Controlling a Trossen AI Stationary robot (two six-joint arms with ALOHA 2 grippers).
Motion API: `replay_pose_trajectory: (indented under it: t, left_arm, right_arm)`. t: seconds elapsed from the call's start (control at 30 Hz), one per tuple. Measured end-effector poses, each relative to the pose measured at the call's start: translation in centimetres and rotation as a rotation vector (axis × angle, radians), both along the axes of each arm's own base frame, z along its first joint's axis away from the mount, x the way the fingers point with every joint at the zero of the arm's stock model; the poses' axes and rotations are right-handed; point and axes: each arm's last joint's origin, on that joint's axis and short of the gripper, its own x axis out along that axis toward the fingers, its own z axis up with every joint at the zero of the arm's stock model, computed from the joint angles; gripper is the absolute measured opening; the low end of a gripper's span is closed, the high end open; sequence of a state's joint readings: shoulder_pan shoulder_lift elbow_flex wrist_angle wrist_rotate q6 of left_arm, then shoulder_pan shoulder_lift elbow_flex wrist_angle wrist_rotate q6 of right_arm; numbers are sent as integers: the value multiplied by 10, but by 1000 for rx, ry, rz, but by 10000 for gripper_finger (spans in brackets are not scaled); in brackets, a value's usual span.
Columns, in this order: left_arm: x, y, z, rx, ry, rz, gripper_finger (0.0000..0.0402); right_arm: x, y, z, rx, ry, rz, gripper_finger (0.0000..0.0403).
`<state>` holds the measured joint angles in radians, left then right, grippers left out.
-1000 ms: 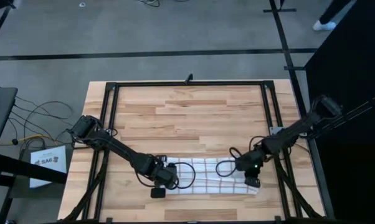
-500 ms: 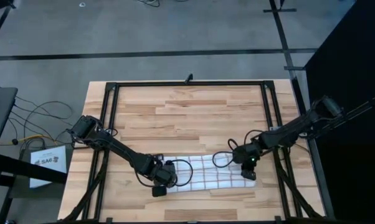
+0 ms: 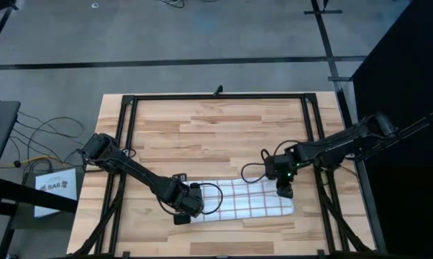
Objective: Roll towel
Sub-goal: Fold the towel
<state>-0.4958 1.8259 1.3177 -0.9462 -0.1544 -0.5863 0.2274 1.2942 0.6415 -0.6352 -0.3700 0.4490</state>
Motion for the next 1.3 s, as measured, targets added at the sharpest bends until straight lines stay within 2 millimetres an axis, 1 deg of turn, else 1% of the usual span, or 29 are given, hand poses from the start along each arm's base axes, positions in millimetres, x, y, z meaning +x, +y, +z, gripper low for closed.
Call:
replay_pose_trajectory:
  t: [0.1,0.17,0.2,0.27,0.33,0.37,0.43,0.5,0.63,0.77,0.83,0.9,1.07,1.17,1.23,1.3]
  left_arm:
    - [5,-10,21,43,-71,-21,119]
    - [3,-21,32,59,-120,-56,117]
    - [1,-27,35,67,-139,-75,116]
    - [-5,-37,35,101,-167,-111,115]
    - [-13,-45,26,141,-171,-154,114]
    - [-15,-47,19,156,-166,-166,114]
    - [-18,-49,7,154,-174,-175,114]
    - [-17,-50,-1,134,-206,-164,114]
    - [-14,-47,-10,105,-248,-125,114]
    - [-14,-42,-18,94,-254,-73,114]
    - [-17,-40,-23,97,-242,-46,114]
    - [-23,-40,-30,97,-227,-17,114]
    - [-43,-47,-46,89,-207,45,114]
    - [-52,-48,-53,95,-203,75,114]
    - [-53,-47,-53,97,-190,87,114]
    - [-50,-48,-44,94,-178,81,114]
  right_arm:
    - [4,23,17,-22,-40,35,157]
    - [3,46,27,-45,-86,48,154]
    - [0,58,32,-62,-112,51,152]
    - [-9,80,38,-114,-162,39,149]
    - [-21,95,38,-161,-184,4,147]
    - [-27,99,35,-178,-181,-16,146]
    - [-36,102,30,-215,-159,-38,144]
    - [-39,103,27,-231,-152,-35,143]
    - [-30,99,21,-281,-163,4,142]
    - [-19,98,5,-336,-138,46,142]
    - [-18,100,-3,-368,-110,75,142]
    - [-22,102,-8,-395,-80,102,142]
    - [-37,114,-10,-413,-56,151,142]
    - [-48,117,-11,-449,-24,182,142]
    - [-50,116,-11,-453,-12,182,142]
    - [-45,117,-2,-421,-31,151,142]
